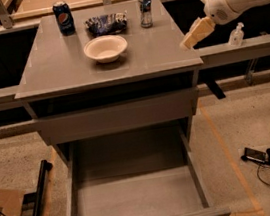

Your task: Place redbull can into middle drawer

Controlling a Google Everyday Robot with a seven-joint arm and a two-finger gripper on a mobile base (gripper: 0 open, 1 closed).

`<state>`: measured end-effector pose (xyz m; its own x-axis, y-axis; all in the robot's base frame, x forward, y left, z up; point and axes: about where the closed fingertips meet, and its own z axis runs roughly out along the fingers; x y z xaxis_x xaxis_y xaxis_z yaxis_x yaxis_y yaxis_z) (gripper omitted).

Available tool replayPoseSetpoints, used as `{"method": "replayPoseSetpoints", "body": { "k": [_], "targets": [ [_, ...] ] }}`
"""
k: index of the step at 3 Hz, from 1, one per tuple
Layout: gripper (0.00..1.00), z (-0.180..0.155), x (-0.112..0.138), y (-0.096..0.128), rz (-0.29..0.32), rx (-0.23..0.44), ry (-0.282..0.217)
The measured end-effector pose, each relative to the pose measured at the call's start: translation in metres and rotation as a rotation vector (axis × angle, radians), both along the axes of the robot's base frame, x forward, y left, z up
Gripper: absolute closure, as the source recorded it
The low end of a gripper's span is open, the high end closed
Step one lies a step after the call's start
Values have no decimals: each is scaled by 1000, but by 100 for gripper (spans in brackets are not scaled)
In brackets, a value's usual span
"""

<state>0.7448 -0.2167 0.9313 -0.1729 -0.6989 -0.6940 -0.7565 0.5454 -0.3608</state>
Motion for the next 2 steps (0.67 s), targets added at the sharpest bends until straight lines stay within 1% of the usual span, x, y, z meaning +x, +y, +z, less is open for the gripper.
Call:
{"method": "replayPoseSetpoints", "body": {
  "k": [1,2],
  "targets": [
    [0,5,9,-5,-9,10,-19],
    [0,-8,8,-9,-46,54,20]
  ]
}}
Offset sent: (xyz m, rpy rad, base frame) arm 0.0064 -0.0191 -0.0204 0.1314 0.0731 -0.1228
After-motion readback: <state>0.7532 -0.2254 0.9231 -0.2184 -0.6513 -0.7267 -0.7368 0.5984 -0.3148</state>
